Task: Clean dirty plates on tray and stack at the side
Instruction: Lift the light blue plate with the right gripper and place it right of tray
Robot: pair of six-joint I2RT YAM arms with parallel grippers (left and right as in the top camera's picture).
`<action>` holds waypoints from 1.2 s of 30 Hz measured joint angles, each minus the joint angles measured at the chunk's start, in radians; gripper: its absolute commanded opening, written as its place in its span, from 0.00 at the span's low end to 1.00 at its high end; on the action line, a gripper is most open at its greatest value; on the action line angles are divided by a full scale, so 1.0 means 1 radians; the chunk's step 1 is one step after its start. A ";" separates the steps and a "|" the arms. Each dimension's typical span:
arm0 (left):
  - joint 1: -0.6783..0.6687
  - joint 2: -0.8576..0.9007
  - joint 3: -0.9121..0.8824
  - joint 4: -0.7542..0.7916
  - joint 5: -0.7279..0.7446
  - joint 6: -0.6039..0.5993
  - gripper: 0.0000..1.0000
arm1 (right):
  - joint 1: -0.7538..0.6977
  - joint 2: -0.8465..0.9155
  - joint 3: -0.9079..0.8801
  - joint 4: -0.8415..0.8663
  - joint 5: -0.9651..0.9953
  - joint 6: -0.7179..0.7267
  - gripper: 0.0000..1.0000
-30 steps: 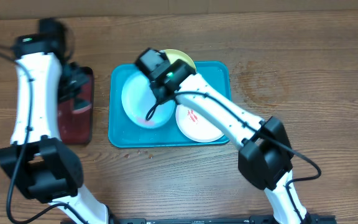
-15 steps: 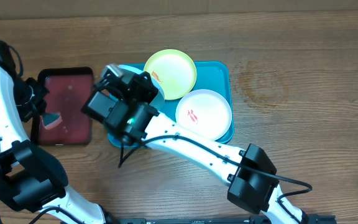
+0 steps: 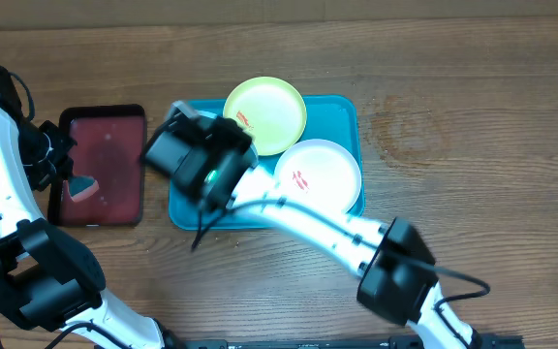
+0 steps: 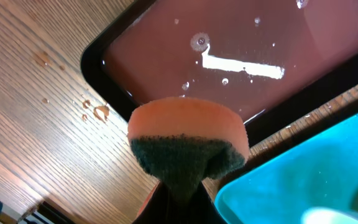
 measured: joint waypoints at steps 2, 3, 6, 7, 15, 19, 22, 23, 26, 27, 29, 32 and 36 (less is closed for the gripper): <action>0.000 0.000 0.000 0.000 0.003 0.000 0.04 | -0.103 0.000 0.005 -0.050 -0.209 0.059 0.04; 0.000 0.000 -0.001 0.000 0.003 0.000 0.04 | -0.154 0.000 0.007 -0.070 -0.293 0.079 0.04; 0.000 0.000 -0.001 0.000 0.004 0.000 0.04 | -0.379 0.000 0.020 -0.126 -0.622 0.126 0.04; 0.000 0.000 -0.001 0.000 0.004 0.000 0.04 | -0.455 0.000 0.023 -0.143 -0.715 0.137 0.04; 0.000 0.000 -0.001 0.001 0.005 0.000 0.04 | -0.936 -0.001 0.017 -0.267 -0.990 0.174 0.04; -0.005 0.000 -0.001 0.009 0.022 0.003 0.04 | -1.080 -0.006 -0.055 -0.252 -1.002 0.180 0.04; -0.018 0.000 -0.001 0.018 0.030 0.004 0.04 | -1.165 -0.006 -0.142 -0.204 -1.007 0.182 0.04; -0.021 0.000 -0.001 0.021 0.031 0.004 0.04 | -1.189 -0.006 -0.173 -0.183 -1.009 0.182 0.04; -0.033 0.000 -0.001 0.030 0.036 0.006 0.04 | -1.240 -0.006 -0.269 -0.122 -1.010 0.184 0.04; -0.034 0.000 -0.001 0.032 0.037 0.007 0.04 | -1.249 -0.006 -0.301 -0.100 -1.010 0.185 0.04; -0.040 0.000 -0.001 0.037 0.040 0.007 0.04 | -1.254 -0.006 -0.355 -0.058 -1.010 0.186 0.04; -0.045 0.000 -0.001 0.038 0.041 0.007 0.04 | -1.247 -0.006 -0.401 -0.029 -1.014 0.191 0.14; -0.046 0.000 -0.001 0.038 0.041 0.007 0.04 | -1.236 -0.006 -0.401 -0.032 -1.032 0.188 0.25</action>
